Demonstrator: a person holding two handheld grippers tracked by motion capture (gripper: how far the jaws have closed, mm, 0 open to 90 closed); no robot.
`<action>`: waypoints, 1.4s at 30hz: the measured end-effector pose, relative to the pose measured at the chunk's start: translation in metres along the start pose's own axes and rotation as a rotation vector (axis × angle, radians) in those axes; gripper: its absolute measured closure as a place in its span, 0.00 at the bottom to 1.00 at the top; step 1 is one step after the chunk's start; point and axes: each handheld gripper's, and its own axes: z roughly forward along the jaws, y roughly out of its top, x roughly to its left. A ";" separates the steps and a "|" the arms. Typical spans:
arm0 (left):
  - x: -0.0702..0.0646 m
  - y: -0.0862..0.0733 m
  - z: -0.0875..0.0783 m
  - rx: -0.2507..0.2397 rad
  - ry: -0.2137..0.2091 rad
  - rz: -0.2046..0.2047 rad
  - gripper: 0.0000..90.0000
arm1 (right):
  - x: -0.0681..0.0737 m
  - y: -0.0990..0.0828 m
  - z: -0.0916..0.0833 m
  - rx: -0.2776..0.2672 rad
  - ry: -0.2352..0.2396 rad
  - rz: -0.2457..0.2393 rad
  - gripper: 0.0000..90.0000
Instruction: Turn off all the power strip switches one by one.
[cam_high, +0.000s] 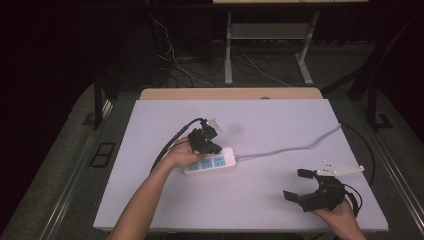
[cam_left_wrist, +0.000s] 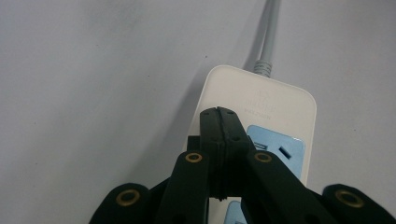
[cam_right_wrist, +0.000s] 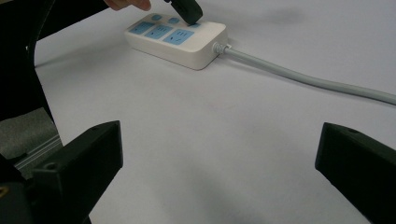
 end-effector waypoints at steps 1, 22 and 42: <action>0.000 0.000 0.000 -0.001 -0.001 -0.008 0.99 | 0.000 0.000 0.000 0.003 0.002 -0.002 0.01; -0.006 0.005 0.002 0.036 0.045 0.001 1.00 | 0.003 0.001 0.002 0.008 0.001 -0.008 0.01; -0.007 0.006 -0.002 0.014 0.049 -0.007 0.99 | 0.001 0.001 0.000 -0.002 -0.004 -0.004 0.01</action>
